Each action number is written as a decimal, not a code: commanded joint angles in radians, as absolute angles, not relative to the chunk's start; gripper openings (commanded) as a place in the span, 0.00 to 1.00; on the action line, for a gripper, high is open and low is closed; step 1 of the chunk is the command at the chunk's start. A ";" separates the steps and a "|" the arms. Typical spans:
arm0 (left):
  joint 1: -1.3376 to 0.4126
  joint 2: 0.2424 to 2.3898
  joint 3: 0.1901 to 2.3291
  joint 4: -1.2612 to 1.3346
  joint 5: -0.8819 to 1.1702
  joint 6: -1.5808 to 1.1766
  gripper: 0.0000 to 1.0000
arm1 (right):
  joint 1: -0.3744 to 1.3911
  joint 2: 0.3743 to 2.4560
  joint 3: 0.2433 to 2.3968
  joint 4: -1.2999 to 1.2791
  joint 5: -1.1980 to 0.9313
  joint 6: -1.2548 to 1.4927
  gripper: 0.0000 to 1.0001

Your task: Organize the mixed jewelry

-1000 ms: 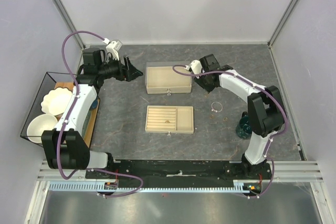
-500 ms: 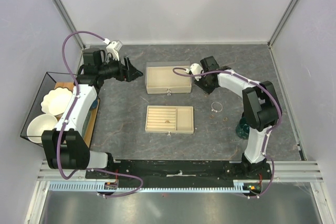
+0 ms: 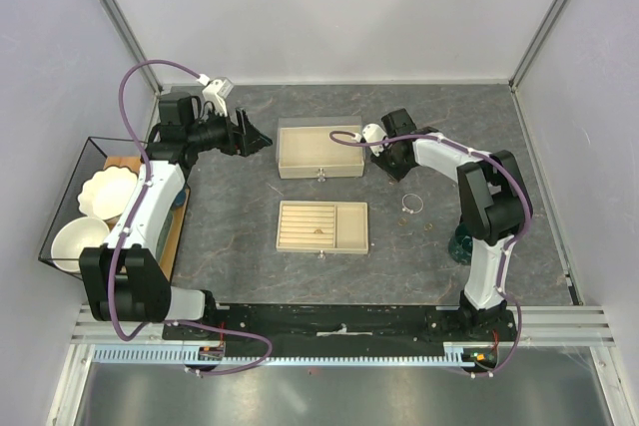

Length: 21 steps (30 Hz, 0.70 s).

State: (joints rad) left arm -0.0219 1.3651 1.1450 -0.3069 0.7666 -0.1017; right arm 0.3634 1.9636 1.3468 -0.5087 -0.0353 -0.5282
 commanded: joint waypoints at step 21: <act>-0.023 1.359 1.143 -0.293 0.795 -0.058 0.79 | 0.351 2.033 1.385 -0.506 -0.084 -0.561 0.13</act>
